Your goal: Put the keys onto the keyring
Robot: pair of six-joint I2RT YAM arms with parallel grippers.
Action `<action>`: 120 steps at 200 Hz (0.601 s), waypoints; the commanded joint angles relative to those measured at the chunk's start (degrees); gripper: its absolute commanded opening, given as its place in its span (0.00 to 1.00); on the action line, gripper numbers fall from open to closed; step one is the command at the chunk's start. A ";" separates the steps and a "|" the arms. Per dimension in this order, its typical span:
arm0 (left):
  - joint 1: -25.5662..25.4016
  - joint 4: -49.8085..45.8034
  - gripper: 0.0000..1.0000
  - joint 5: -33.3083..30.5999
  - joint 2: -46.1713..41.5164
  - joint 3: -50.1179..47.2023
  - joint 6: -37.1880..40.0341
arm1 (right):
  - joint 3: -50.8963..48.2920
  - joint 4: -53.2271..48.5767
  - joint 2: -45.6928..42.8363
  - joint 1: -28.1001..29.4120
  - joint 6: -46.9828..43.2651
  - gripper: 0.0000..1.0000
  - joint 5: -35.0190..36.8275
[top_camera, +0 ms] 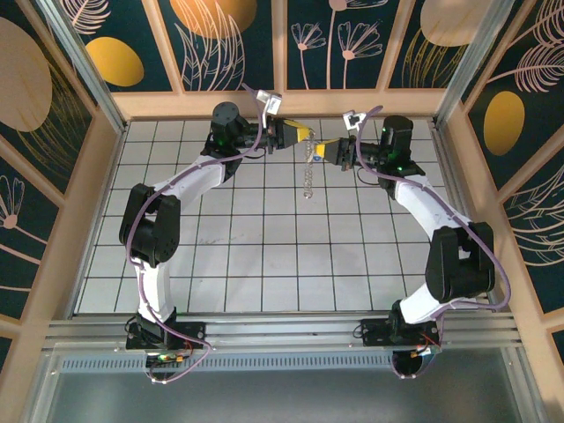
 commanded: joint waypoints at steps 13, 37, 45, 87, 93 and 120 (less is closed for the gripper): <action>0.30 2.21 0.00 -0.36 -1.55 0.66 1.15 | 2.83 4.50 -1.25 -0.26 3.59 0.00 -2.68; 0.30 2.21 0.00 -0.45 -1.65 0.57 1.09 | 3.60 5.02 -0.70 -0.06 4.17 0.00 -2.65; 0.37 2.21 0.00 -0.54 -1.63 0.49 1.24 | 3.92 4.87 -0.61 -0.07 4.25 0.00 -2.52; 0.29 2.39 0.00 -0.45 -1.54 0.63 0.99 | 7.92 -1.87 0.17 -0.09 0.44 0.00 -1.69; 0.29 2.39 0.00 -0.45 -1.54 0.59 0.95 | 8.46 -2.96 0.28 -0.09 -0.24 0.00 -1.60; 0.34 2.39 0.00 -0.45 -1.77 0.47 0.99 | 9.67 -5.60 0.80 -0.57 -2.21 0.00 -1.07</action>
